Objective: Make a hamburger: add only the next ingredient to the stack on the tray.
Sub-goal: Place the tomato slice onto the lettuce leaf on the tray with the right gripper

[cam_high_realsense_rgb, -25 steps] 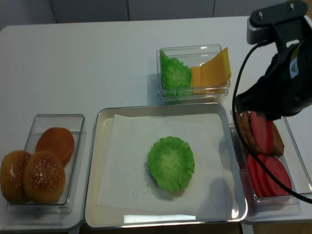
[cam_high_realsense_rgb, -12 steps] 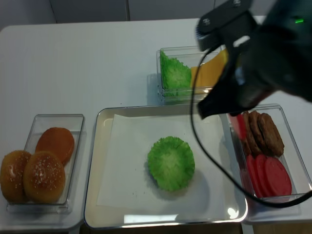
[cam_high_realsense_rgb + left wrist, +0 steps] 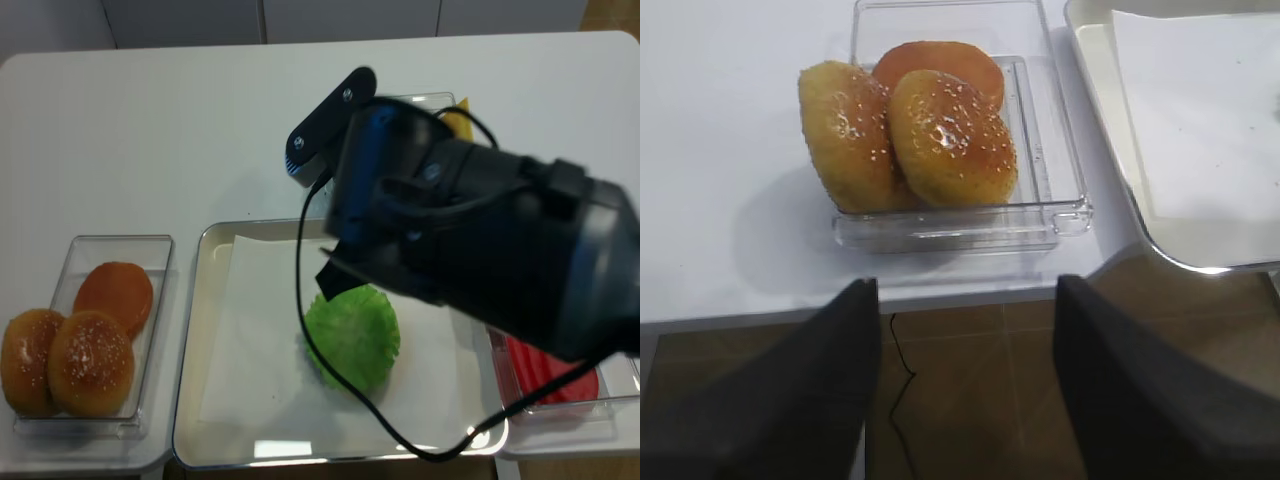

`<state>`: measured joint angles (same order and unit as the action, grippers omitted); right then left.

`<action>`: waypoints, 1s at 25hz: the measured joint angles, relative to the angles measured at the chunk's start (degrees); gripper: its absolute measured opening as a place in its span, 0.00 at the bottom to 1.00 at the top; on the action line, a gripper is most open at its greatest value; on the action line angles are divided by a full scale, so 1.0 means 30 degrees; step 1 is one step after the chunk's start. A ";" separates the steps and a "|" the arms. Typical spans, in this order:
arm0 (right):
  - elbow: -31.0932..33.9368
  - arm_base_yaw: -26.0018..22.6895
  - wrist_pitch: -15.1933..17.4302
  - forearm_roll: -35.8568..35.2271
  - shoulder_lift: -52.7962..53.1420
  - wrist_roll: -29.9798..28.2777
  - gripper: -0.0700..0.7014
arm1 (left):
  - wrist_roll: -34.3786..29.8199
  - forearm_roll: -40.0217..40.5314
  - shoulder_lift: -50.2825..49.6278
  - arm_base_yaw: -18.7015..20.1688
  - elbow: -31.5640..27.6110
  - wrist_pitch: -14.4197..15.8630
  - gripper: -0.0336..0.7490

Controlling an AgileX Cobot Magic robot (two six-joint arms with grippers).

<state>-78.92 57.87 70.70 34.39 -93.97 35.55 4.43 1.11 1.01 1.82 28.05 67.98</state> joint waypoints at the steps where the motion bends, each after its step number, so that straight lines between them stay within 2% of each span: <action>1: -0.0032 0.0152 0.0000 0.0148 -0.0294 0.0338 0.19 | 0.0000 0.0000 0.0000 0.0000 0.0000 0.0000 0.57; 7: -0.0072 0.0385 -0.0202 0.0521 -0.1746 0.2318 0.19 | 0.0000 0.0000 0.0000 0.0000 0.0000 0.0000 0.57; 14: -0.0072 0.0862 -0.0300 0.0103 -0.2612 0.3252 0.19 | 0.0000 0.0000 0.0000 0.0000 0.0000 0.0000 0.57; 25: -0.0072 0.1723 -0.0354 0.0958 -0.3264 0.4045 0.19 | 0.0000 0.0000 0.0000 0.0000 0.0000 0.0000 0.57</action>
<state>-79.14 63.04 69.64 37.27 -103.76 47.68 4.43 1.11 1.01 1.82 28.05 67.98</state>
